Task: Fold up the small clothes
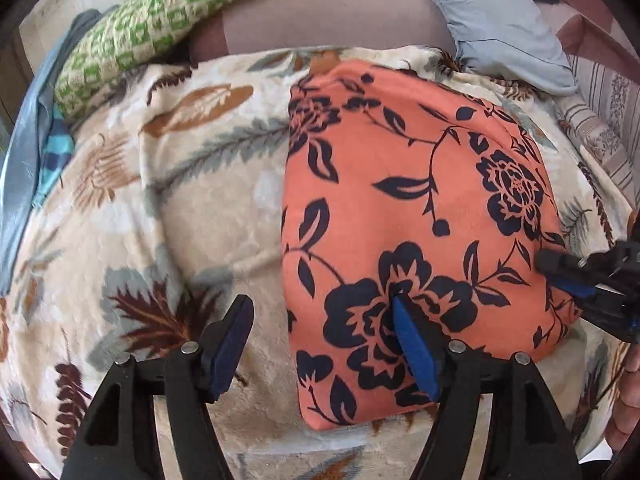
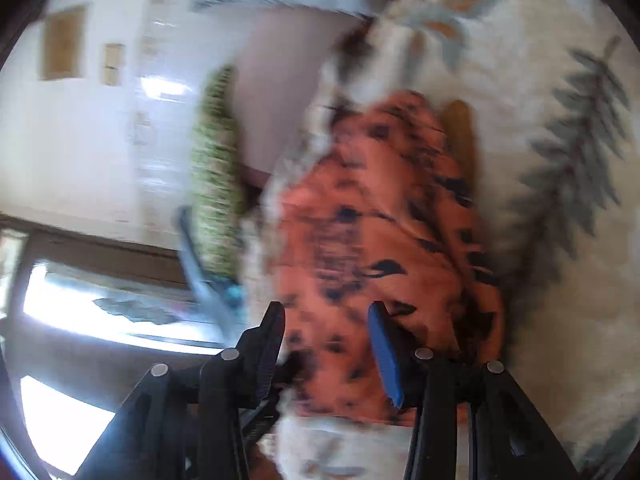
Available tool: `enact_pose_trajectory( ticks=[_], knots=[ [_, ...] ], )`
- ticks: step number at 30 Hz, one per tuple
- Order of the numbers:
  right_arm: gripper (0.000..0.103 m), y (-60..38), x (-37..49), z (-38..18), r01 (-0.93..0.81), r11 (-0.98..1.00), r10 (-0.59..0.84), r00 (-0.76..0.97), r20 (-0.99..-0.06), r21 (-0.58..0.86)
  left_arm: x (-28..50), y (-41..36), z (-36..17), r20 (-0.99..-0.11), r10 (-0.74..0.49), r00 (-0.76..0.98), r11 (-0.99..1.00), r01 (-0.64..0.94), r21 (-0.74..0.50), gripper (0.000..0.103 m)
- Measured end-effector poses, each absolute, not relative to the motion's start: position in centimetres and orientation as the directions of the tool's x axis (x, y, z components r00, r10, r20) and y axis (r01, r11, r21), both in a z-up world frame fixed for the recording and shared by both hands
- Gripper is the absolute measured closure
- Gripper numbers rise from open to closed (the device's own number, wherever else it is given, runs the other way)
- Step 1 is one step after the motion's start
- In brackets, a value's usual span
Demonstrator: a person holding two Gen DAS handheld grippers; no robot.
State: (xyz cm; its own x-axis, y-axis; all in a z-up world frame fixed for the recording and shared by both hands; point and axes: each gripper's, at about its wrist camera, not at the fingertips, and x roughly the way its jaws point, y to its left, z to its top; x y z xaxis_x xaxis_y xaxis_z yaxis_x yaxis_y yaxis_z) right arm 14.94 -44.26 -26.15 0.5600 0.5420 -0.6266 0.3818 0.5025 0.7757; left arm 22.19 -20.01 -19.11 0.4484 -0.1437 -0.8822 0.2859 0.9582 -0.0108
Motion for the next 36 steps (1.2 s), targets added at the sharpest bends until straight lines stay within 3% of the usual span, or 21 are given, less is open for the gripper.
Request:
enact_pose_trajectory(
  ticks=[1, 6, 10, 17, 18, 19, 22, 30, 36],
  knots=[
    [0.102, -44.6, 14.7, -26.5, 0.386, 0.509, 0.533, 0.56, -0.634, 0.769, 22.1, -19.6, -19.0, -0.88, -0.159, 0.447, 0.958, 0.287, -0.028, 0.03],
    [0.102, -45.7, 14.8, -28.0, 0.378, 0.424, 0.599, 0.565, -0.568, 0.823, 23.7, -20.6, -15.5, -0.851, -0.19, 0.49, 0.945, 0.325, -0.023, 0.03],
    [0.102, -46.1, 14.8, -27.6, 0.375, 0.447, 0.591, 0.557, -0.583, 0.812, 28.1, -23.5, -13.6, -0.837, -0.187, 0.514, 0.94, 0.342, 0.0, 0.03],
    [0.102, -45.6, 15.6, -26.8, 0.356, 0.458, 0.594, 0.559, -0.578, 0.815, 38.6, -30.1, -18.7, -0.893, -0.074, 0.445, 0.95, 0.304, 0.073, 0.03],
    [0.102, -45.6, 15.6, -26.8, 0.354, 0.461, 0.593, 0.56, -0.579, 0.814, 39.9, -30.6, -19.8, -0.896, -0.035, 0.444, 0.952, 0.288, 0.105, 0.026],
    [0.102, -45.6, 15.5, -26.8, 0.352, 0.468, 0.59, 0.558, -0.583, 0.811, 40.9, -31.0, -20.8, -0.894, -0.007, 0.448, 0.954, 0.27, 0.128, 0.013],
    [0.102, -45.3, 16.0, -26.5, 0.346, 0.5, 0.577, 0.55, -0.603, 0.794, 42.1, -30.6, -21.6, -0.885, -0.011, 0.466, 0.977, 0.193, 0.09, 0.004],
    [0.099, -45.6, 16.5, -26.1, 0.349, 0.461, 0.587, 0.57, -0.575, 0.816, 37.6, -26.4, -17.6, -0.842, -0.267, 0.469, 0.951, 0.269, -0.151, 0.006],
    [0.094, -45.7, 16.3, -22.9, 0.217, 0.47, 0.557, 0.679, -0.478, 0.856, 29.1, -23.9, -17.6, -0.844, -0.28, 0.458, 0.905, 0.419, -0.072, 0.006]
  ],
)
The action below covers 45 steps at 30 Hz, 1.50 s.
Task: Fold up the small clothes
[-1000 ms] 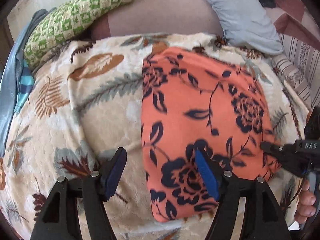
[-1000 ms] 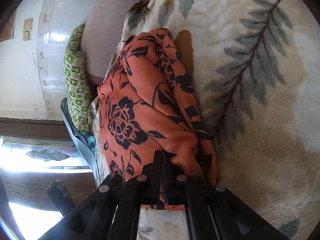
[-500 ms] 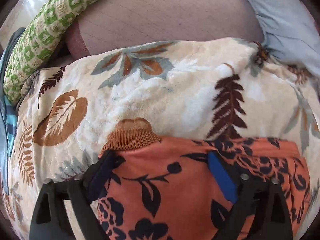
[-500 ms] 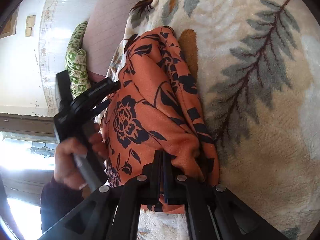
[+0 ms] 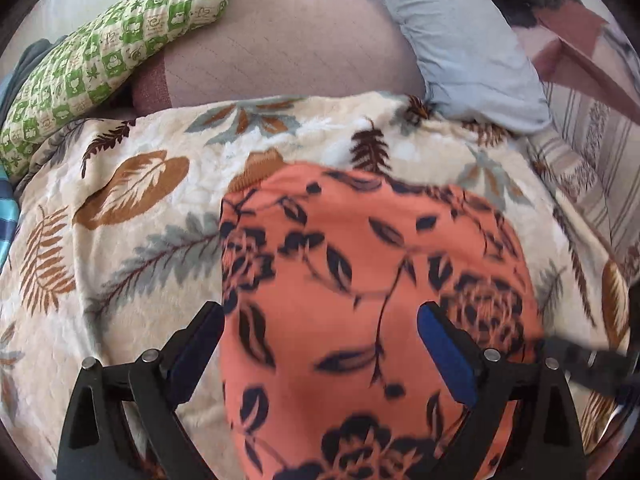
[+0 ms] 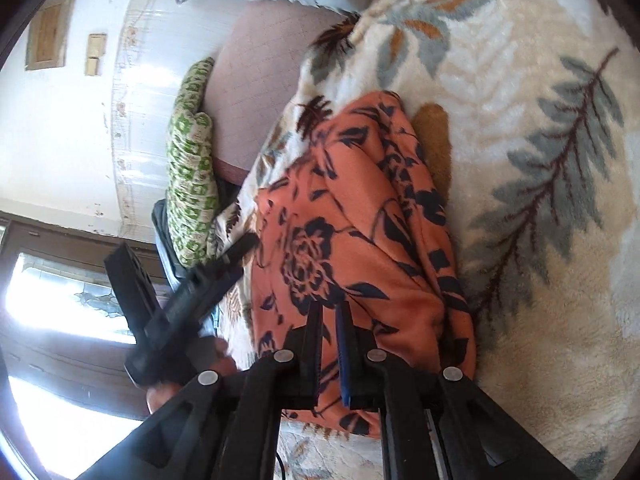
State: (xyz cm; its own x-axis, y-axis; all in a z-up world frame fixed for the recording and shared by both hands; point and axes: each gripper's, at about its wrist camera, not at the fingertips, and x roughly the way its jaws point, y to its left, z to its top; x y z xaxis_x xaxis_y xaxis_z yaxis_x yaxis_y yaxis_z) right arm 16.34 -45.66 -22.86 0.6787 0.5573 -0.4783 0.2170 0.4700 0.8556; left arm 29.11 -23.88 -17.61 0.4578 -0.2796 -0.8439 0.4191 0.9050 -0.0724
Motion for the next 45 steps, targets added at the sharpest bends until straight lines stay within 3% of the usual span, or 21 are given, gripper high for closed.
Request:
enact_pose_trajectory(
  ticks=[3, 7, 9, 12, 16, 25, 27, 32, 38, 45],
  knots=[
    [0.094, -45.0, 17.8, -21.8, 0.169, 0.487, 0.563, 0.69, -0.456, 0.857, 27.0, -22.2, -20.4, -0.87, -0.256, 0.421, 0.907, 0.416, -0.065, 0.005],
    [0.094, -44.1, 20.7, -21.6, 0.151, 0.493, 0.56, 0.698, -0.446, 0.857, 27.0, -20.2, -21.8, -0.854, -0.339, 0.395, 0.921, 0.324, -0.216, 0.003],
    [0.094, -43.9, 22.6, -21.7, 0.155, 0.518, 0.53, 0.714, -0.458, 0.841, 26.6, -20.7, -21.7, -0.851, -0.319, 0.417, 0.921, 0.348, -0.175, 0.003],
    [0.097, -45.3, 24.8, -23.8, 0.277, 0.557, 0.431, 0.71, -0.557, 0.783, 26.5, -20.5, -21.8, -0.846, -0.335, 0.414, 0.915, 0.357, -0.188, 0.003],
    [0.103, -47.9, 25.3, -27.1, 0.327, 0.397, 0.481, 0.722, -0.498, 0.858, 26.3, -20.4, -21.7, -0.84, -0.338, 0.424, 0.913, 0.365, -0.183, 0.002],
    [0.103, -49.3, 22.2, -26.7, 0.375, 0.392, 0.436, 0.728, -0.528, 0.84, 24.2, -19.0, -21.6, -0.856, -0.316, 0.409, 0.939, 0.263, -0.221, 0.002],
    [0.094, -48.8, 20.9, -24.6, 0.35, 0.474, 0.38, 0.746, -0.546, 0.808, 23.6, -19.0, -21.5, -0.867, -0.297, 0.4, 0.944, 0.258, -0.204, 0.002],
    [0.095, -45.7, 18.5, -23.2, 0.259, 0.527, 0.487, 0.688, -0.538, 0.809, 21.8, -19.4, -21.3, -0.871, -0.215, 0.443, 0.958, 0.269, -0.1, 0.001],
    [0.097, -43.7, 16.0, -25.0, 0.302, 0.63, 0.443, 0.617, -0.65, 0.716, 19.8, -20.0, -21.1, -0.859, -0.128, 0.496, 0.959, 0.283, 0.021, 0.001],
    [0.102, -44.4, 13.0, -26.5, 0.3, 0.608, 0.477, 0.602, -0.64, 0.735, 18.4, -19.0, -21.1, -0.864, -0.125, 0.488, 0.958, 0.286, 0.023, 0.001]
  ],
)
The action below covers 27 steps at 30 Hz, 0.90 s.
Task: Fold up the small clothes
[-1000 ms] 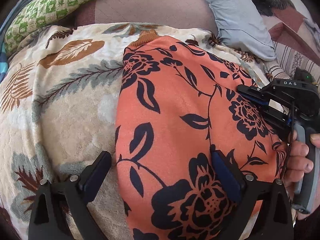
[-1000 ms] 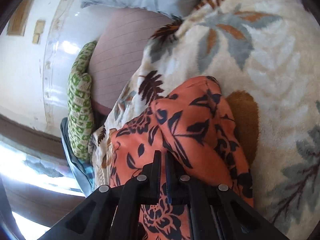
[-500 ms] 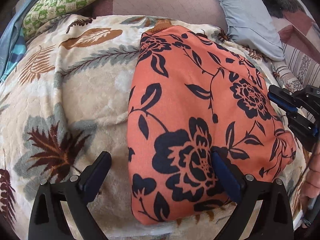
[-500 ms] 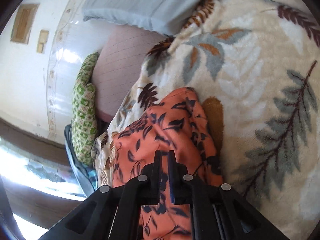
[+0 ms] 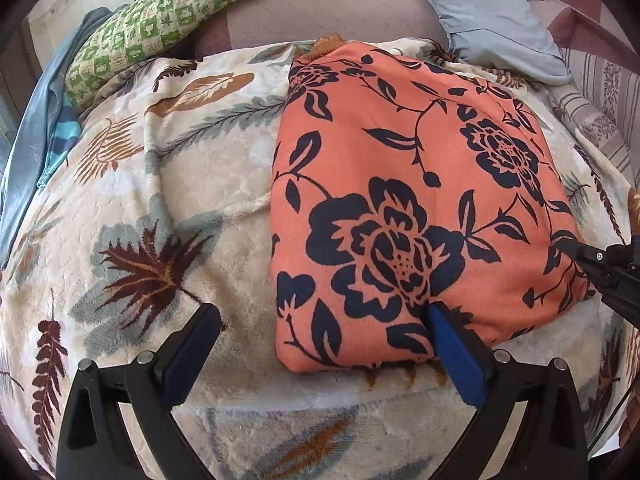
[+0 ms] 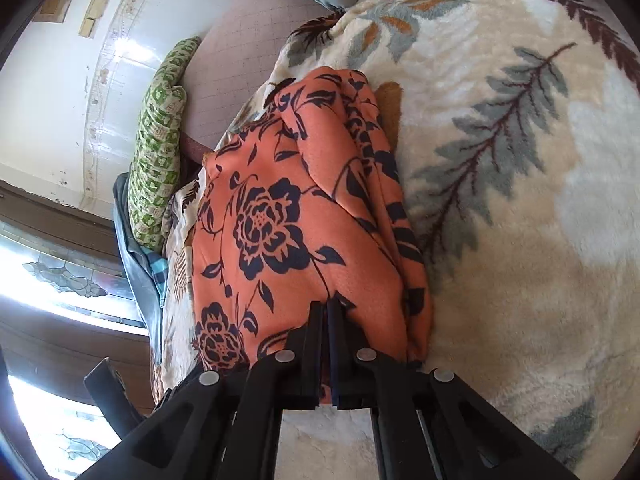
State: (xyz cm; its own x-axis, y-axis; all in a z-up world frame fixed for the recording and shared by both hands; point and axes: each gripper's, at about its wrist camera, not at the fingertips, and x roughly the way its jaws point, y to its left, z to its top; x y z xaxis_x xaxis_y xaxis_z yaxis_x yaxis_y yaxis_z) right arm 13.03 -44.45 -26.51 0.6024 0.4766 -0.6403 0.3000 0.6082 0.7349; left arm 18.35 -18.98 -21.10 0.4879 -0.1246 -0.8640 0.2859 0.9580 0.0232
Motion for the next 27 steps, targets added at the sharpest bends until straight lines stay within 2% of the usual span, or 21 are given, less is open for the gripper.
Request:
enact_pose_trajectory(
  ticks=[4, 7, 16, 23, 27],
  knots=[
    [0.102, -44.0, 12.6, -26.7, 0.311, 0.622, 0.45, 0.609, -0.653, 0.719, 17.3, -18.3, -20.1, -0.879, -0.121, 0.461, 0.952, 0.305, 0.029, 0.001],
    [0.102, -43.2, 12.5, -26.3, 0.317, 0.664, 0.402, 0.613, -0.68, 0.678, 16.0, -17.3, -19.3, -0.88, -0.066, 0.471, 0.947, 0.307, 0.094, 0.001],
    [0.102, -41.9, 11.2, -26.5, 0.34, 0.683, 0.35, 0.624, -0.698, 0.646, 14.4, -10.9, -16.4, -0.863, -0.077, 0.499, 0.976, 0.216, 0.038, 0.001],
    [0.103, -43.0, 10.4, -26.7, 0.367, 0.559, 0.406, 0.661, -0.632, 0.743, 17.2, -10.4, -16.1, -0.834, -0.117, 0.539, 0.969, 0.245, 0.023, 0.001],
    [0.095, -43.7, 10.0, -24.7, 0.346, 0.509, 0.39, 0.724, -0.569, 0.788, 19.7, -10.8, -16.4, -0.803, -0.214, 0.556, 0.963, 0.259, -0.077, 0.001]
  ],
)
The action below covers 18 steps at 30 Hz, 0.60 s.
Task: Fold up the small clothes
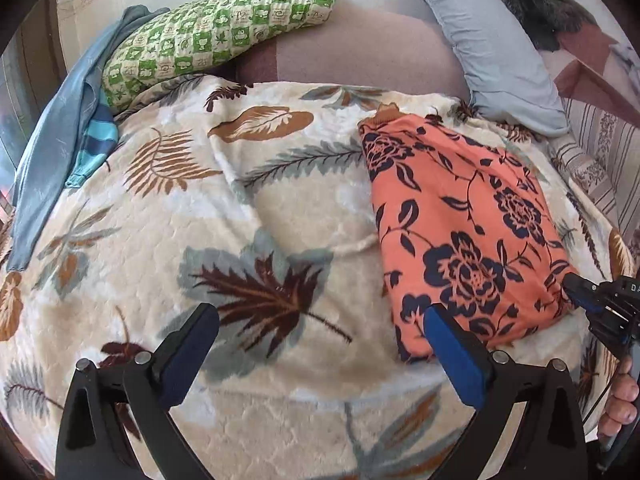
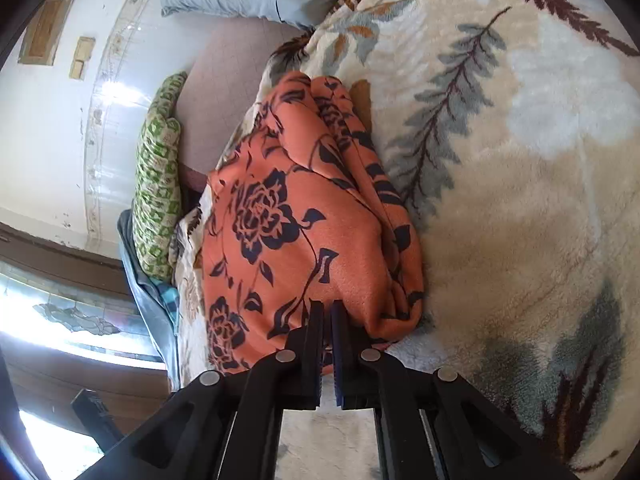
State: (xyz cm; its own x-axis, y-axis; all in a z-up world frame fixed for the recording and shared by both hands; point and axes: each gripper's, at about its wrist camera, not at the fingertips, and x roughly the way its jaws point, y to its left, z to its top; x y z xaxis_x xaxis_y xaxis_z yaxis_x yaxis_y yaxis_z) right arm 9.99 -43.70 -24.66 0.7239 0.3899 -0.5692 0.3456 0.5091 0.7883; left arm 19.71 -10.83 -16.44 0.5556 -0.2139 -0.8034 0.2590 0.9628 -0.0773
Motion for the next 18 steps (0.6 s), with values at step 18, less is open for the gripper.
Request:
enact_pose_trajectory(
  ticks=[18],
  knots=[
    [0.098, -42.4, 18.4, -25.3, 0.324, 0.59, 0.399, 0.679, -0.616, 0.74, 25.8, -18.1, -20.3, -0.755, -0.226, 0.615, 0.954, 0.297, -0.043, 0.001]
  ],
)
